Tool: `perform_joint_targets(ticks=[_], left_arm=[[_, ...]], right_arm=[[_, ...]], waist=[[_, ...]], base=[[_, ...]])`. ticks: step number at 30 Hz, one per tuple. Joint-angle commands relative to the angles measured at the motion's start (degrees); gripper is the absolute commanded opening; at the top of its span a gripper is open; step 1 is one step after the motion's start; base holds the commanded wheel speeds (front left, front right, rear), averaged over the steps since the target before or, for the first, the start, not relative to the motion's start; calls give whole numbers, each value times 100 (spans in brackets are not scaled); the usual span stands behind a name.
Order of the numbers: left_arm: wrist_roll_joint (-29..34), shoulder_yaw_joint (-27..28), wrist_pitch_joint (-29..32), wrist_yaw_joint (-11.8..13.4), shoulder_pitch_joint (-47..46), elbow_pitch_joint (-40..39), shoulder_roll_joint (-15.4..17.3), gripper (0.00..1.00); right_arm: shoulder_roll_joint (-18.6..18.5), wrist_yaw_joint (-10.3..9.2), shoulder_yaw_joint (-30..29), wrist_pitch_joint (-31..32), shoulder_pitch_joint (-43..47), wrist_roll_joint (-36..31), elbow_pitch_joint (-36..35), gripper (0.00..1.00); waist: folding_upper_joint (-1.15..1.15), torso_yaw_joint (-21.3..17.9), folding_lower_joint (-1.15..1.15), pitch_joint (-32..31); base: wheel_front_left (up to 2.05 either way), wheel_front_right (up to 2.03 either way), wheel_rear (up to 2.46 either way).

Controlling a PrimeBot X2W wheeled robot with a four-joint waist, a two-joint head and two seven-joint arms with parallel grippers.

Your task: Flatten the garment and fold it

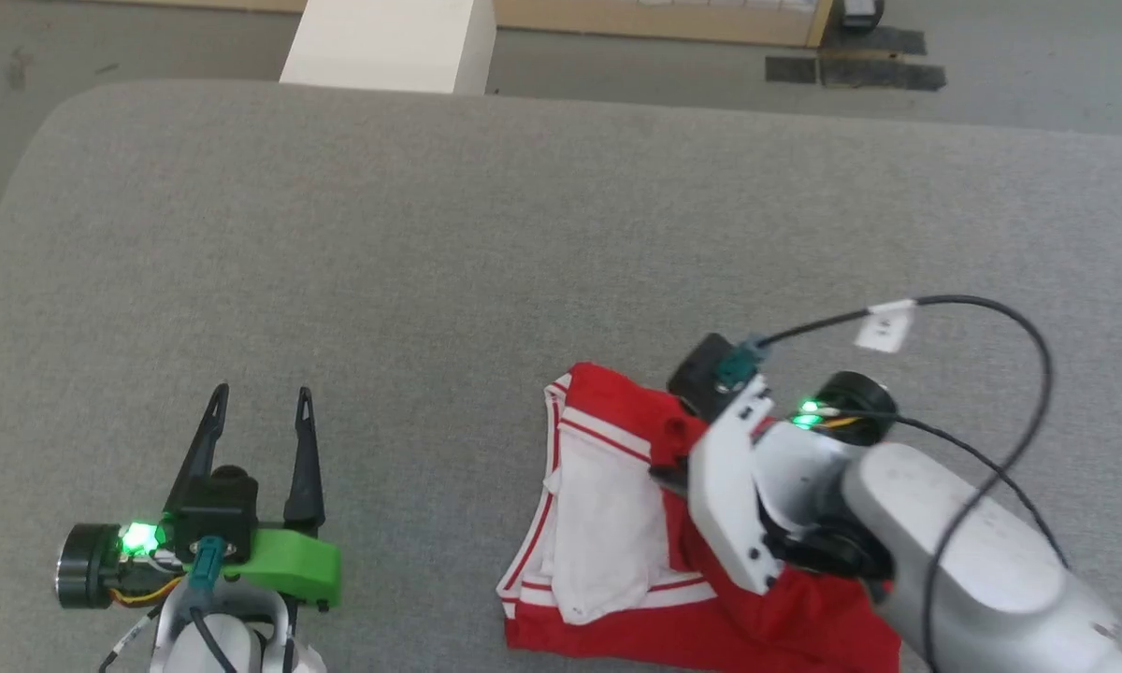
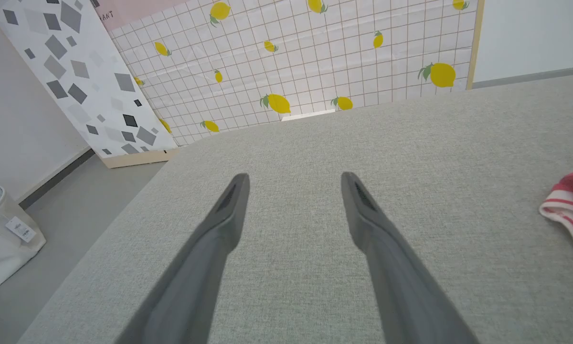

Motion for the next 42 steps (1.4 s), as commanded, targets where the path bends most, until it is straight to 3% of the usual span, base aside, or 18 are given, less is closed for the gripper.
perform_joint_targets(ticks=[1,6,11,12,13,19,28,33,37,42], left_arm=[[-51,-21,-20,27,-136,28,-32,100],[-60,-80,-21,52,-246,127,-79,100],[-70,-82,-21,94,-230,188,-78,100],[-74,-69,-21,107,-198,203,-68,100],[-77,-58,-21,118,-169,220,-59,100],[-76,-19,-21,161,78,284,12,100],[-93,9,-21,222,427,244,60,100],[-100,25,-21,265,542,157,65,100],[-117,39,-21,291,594,46,55,100],[-119,31,-21,282,608,-15,58,100]], right_arm=[[127,-8,85,-110,-182,27,267,0],[378,-8,562,-324,-557,-56,1225,0],[454,-8,901,-672,-735,37,1677,1],[452,-8,946,-785,-774,71,1687,41],[437,-8,988,-886,-805,87,1665,100],[117,-8,827,-1937,-857,105,1101,100],[-257,-8,-1156,-3333,-83,-748,327,100],[-32,-8,-2543,-3736,684,-1144,-106,100],[373,-8,-3489,-3871,1412,-1272,-437,100],[791,-8,-4018,-3850,2164,-1396,-639,100]], waist=[[0,115,0,130],[0,192,0,236],[0,143,0,179],[0,109,0,132],[0,77,0,77],[0,-162,0,-341],[0,-533,0,-743],[0,-682,0,-834],[0,-747,0,-850],[0,-751,0,-821]], base=[[0,0,0],[0,0,0],[0,0,0],[0,0,0],[0,0,0],[0,0,0],[0,0,0],[0,0,0],[0,0,0],[0,0,0]])
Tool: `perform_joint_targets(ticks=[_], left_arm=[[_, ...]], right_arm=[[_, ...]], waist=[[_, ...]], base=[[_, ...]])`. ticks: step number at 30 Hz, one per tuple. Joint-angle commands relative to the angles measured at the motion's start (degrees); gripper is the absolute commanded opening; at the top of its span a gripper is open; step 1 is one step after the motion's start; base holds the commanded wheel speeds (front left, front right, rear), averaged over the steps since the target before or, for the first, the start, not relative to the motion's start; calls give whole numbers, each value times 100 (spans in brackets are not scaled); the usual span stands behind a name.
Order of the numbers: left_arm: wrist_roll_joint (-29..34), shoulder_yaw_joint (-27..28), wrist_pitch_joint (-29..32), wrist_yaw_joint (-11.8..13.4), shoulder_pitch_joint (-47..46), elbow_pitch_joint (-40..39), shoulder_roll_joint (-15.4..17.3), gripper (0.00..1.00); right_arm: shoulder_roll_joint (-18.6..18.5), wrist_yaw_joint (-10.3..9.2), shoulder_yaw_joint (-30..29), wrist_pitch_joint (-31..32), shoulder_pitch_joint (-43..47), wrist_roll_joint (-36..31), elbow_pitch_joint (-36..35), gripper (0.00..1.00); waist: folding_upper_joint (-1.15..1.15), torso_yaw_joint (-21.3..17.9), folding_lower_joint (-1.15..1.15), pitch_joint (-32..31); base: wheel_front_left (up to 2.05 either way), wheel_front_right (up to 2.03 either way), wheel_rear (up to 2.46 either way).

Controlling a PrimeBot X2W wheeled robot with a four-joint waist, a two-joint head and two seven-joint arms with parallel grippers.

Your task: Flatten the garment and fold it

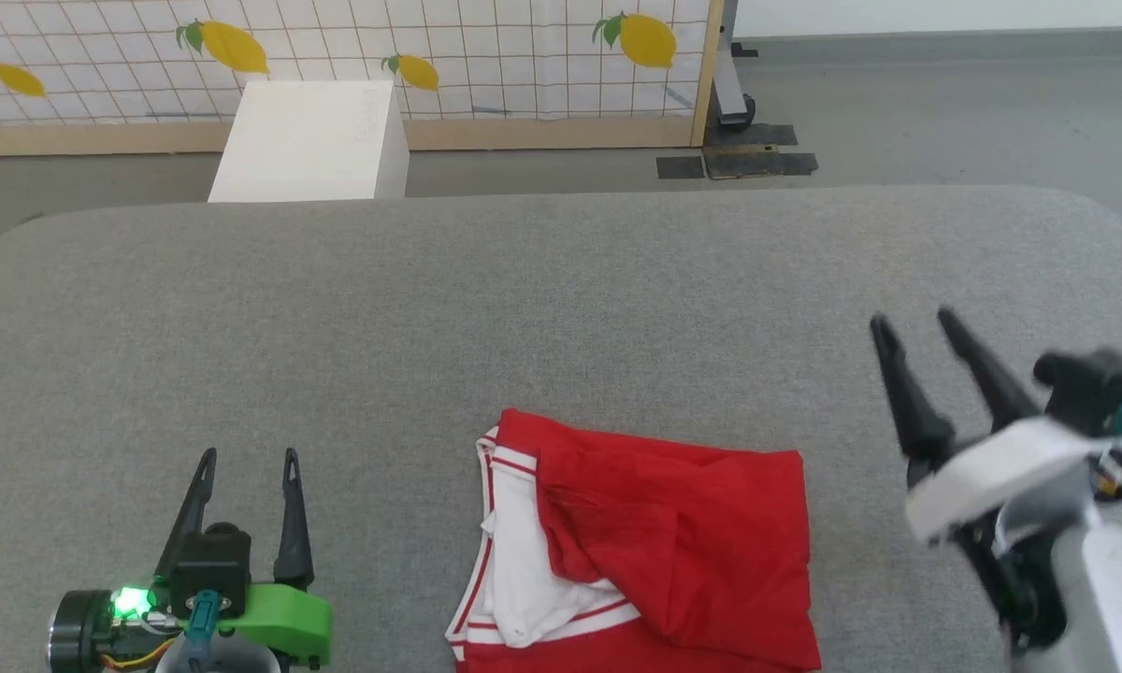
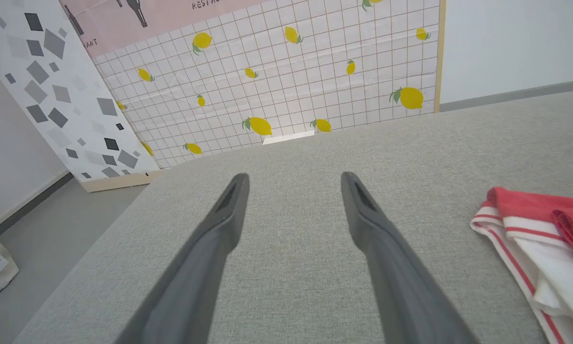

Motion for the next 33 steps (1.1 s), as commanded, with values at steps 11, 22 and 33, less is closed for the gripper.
perform_joint_targets(ticks=[11,22,33], left_arm=[[-61,-43,-21,-3,-85,31,19,100],[-33,-101,-21,33,-160,3,-29,100],[-18,-112,-21,103,5,-154,-24,100]], right_arm=[[304,-8,-35,567,570,-335,371,100],[284,-8,81,491,420,-457,809,100],[574,-8,-658,-882,705,-1372,-230,100]], waist=[[0,127,0,253],[0,301,0,324],[0,219,0,-5]], base=[[0,0,0],[0,0,0],[0,0,0]])
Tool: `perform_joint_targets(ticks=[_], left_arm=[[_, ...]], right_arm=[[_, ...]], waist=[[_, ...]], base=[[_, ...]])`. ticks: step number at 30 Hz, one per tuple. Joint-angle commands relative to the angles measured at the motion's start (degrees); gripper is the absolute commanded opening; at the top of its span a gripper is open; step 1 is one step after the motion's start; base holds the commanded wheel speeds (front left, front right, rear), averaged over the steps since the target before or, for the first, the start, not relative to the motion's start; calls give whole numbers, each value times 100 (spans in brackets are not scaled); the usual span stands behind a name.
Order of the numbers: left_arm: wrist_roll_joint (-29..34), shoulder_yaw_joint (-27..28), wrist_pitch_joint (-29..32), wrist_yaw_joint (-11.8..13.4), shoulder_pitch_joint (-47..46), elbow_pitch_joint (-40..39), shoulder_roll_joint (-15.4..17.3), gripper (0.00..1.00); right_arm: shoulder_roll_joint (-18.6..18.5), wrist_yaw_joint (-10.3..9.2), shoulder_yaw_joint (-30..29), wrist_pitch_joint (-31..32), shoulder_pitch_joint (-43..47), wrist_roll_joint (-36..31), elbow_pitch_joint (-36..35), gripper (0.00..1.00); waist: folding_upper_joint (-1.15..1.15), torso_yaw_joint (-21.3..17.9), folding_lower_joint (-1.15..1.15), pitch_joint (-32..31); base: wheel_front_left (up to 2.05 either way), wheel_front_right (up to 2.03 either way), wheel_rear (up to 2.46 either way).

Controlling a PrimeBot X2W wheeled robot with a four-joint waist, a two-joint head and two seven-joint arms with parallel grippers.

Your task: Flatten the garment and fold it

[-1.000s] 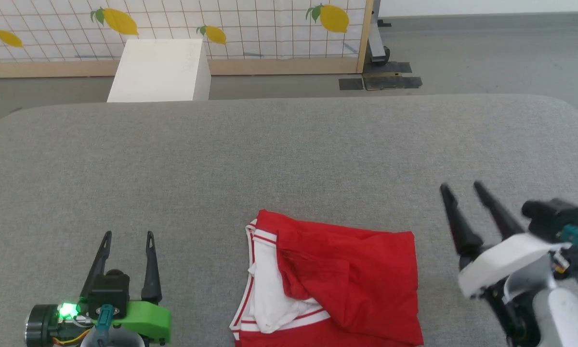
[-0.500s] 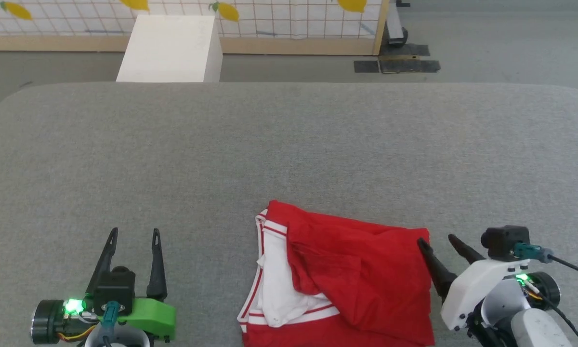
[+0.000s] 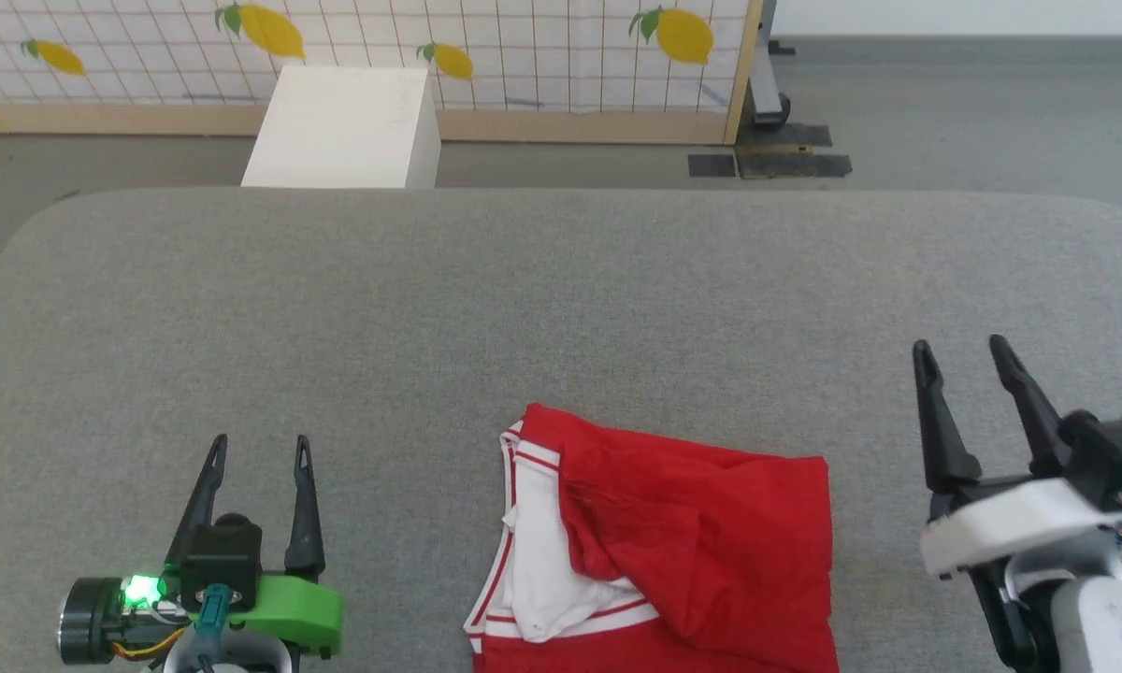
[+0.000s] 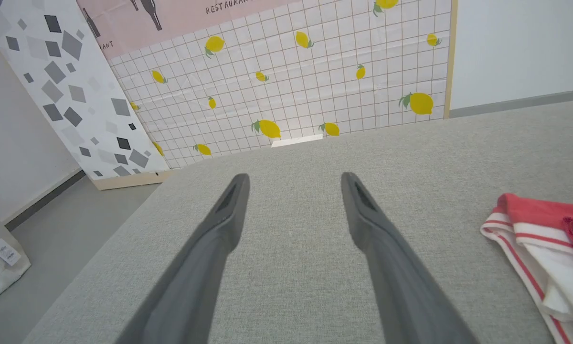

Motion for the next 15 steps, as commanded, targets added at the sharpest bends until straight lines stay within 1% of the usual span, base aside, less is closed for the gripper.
perform_joint_targets(ticks=[1,5,8,12,15], left_arm=[[-8,-5,-22,61,63,-60,-4,100],[15,-43,-22,107,89,-206,-12,100],[8,-70,-22,106,102,-328,-9,100],[-87,-60,-22,62,102,-458,-26,100],[-142,-27,-22,31,108,-504,-34,100]], right_arm=[[60,-9,-84,-102,161,-135,-136,100],[237,-9,-396,-382,388,-373,-546,100],[303,-9,-489,-490,519,-405,-681,100],[335,-9,-492,-639,709,-450,-717,100],[338,-9,-415,-726,853,-335,-650,100]], waist=[[0,-33,0,-74],[0,-62,0,-151],[0,-79,0,-191],[0,-77,0,-226],[0,-75,0,-255]], base=[[0,0,0],[0,0,0],[0,0,0],[0,0,0],[0,0,0]])
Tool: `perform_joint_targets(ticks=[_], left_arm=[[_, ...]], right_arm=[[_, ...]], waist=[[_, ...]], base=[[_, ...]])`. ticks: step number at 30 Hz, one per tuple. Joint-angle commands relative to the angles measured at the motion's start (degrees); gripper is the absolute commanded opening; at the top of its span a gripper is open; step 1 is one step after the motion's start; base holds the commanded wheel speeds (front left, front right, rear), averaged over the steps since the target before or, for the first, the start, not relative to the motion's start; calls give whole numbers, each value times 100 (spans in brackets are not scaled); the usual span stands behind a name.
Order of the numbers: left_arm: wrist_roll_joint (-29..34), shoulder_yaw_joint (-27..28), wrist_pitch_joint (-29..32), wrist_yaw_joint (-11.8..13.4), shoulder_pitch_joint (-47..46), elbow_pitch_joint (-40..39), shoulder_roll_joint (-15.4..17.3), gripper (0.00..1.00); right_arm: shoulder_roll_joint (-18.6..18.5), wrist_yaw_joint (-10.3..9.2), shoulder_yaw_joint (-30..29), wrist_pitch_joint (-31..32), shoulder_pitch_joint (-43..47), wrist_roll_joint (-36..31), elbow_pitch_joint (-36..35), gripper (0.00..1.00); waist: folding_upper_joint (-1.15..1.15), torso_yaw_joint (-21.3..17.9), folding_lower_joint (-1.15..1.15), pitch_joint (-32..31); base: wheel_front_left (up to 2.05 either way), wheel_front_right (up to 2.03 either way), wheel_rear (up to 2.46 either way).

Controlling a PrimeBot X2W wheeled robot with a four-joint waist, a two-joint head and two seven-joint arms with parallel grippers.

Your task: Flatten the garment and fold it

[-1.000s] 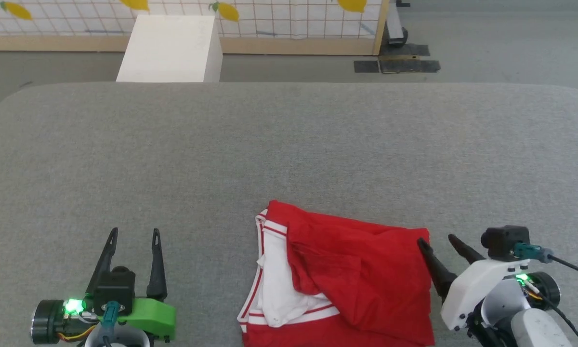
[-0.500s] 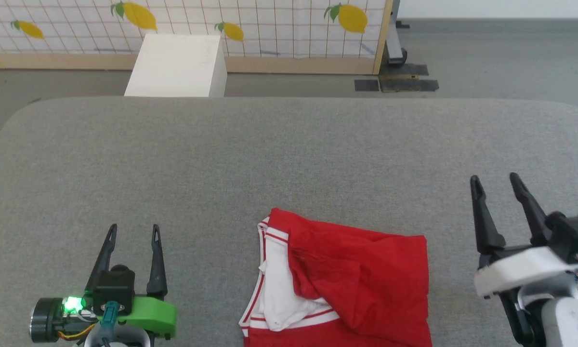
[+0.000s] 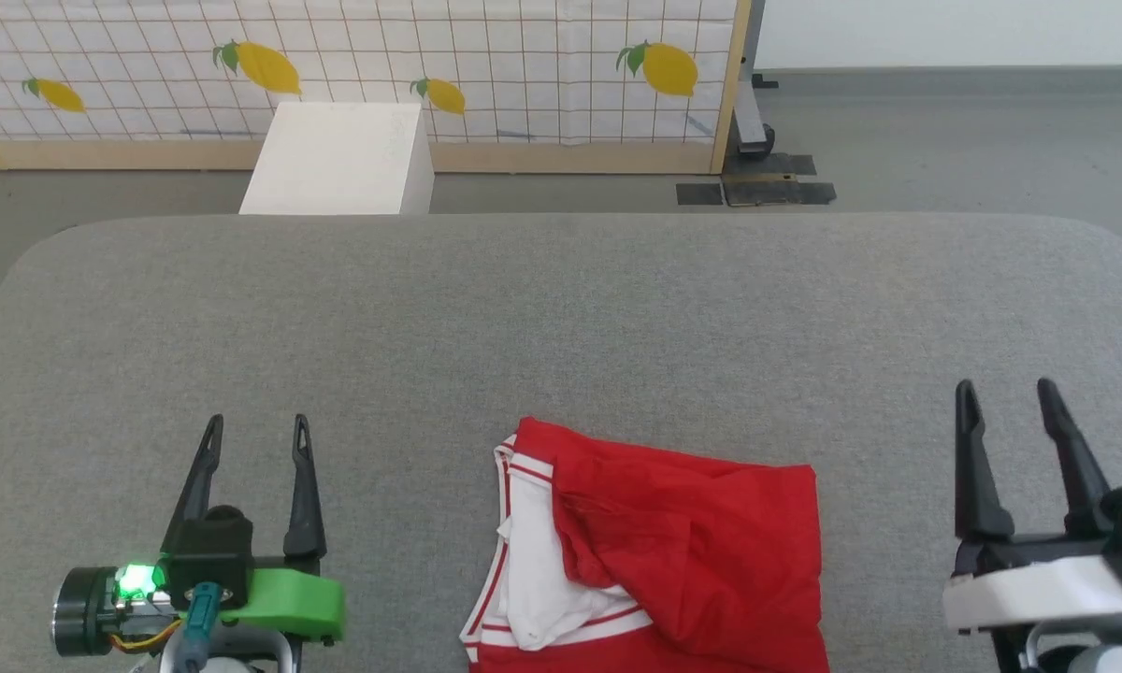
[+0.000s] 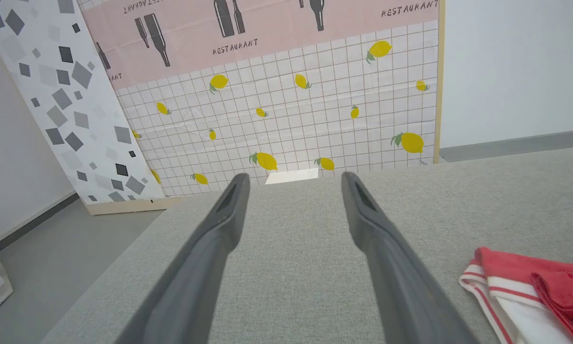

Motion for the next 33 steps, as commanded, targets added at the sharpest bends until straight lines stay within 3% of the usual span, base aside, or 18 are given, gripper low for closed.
perform_joint_targets(ticks=[1,15,23,28,33], left_arm=[[-52,34,-21,-27,59,-32,-32,100],[-47,106,-21,-100,82,107,-46,100],[-39,132,-21,-113,66,162,-66,100],[-36,125,-21,-138,21,203,-86,100],[-29,115,-21,-157,-47,237,-112,100]], right_arm=[[16,-8,49,-65,107,14,25,100],[17,-8,190,-165,264,-44,80,100],[18,-8,147,107,-241,-268,-266,100],[-210,-8,390,1060,-574,56,-172,100],[-722,-8,808,2451,-650,949,251,100]], waist=[[0,4,0,-14],[0,-8,0,-58],[0,-24,0,3],[0,-13,0,79],[0,32,0,215]], base=[[0,0,0],[0,0,0],[0,0,0],[0,0,0],[0,0,0]])
